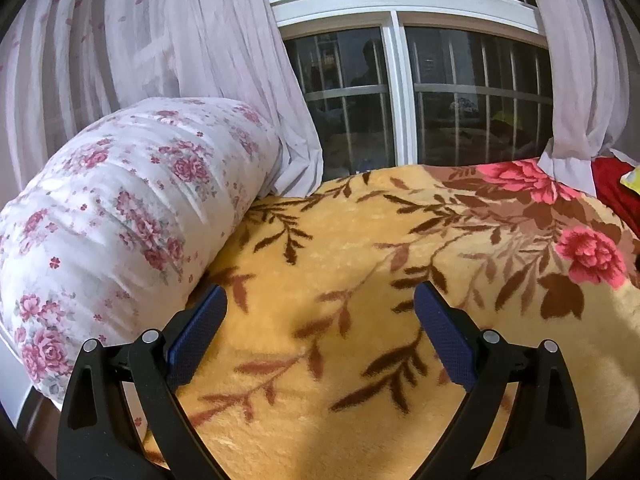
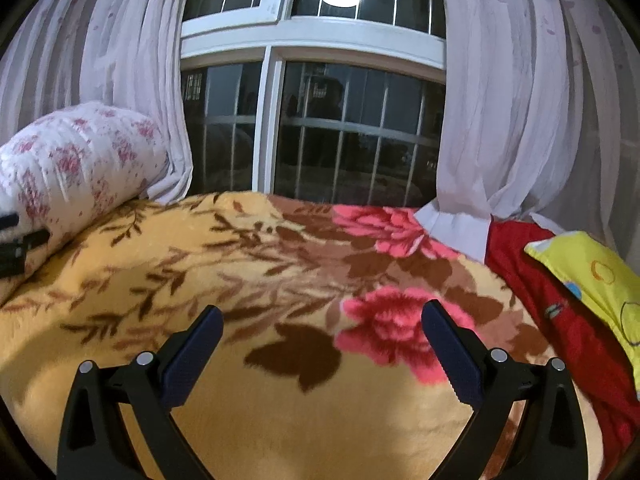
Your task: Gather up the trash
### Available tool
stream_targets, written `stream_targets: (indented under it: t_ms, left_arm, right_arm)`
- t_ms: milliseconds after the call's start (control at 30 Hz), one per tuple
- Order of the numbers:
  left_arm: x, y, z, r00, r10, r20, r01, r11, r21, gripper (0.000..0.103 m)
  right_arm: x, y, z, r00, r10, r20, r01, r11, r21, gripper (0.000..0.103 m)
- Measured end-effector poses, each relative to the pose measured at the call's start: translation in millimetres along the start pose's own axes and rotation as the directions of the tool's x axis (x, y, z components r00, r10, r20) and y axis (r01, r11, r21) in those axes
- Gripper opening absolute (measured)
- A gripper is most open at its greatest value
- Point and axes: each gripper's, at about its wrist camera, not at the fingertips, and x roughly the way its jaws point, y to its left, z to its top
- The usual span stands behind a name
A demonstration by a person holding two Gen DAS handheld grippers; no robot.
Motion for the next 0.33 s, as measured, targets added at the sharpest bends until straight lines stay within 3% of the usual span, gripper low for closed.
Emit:
stream_targets:
  t_ms: [333]
  left_arm:
    - [6.0,10.3,-3.5,1.0,0.007,-0.014,-0.007,1.0,-0.018,0.092]
  right_arm:
    - [9.2,-24.5,11.9,0.997,-0.066,0.037,0.063,0.994,0.093,0.098]
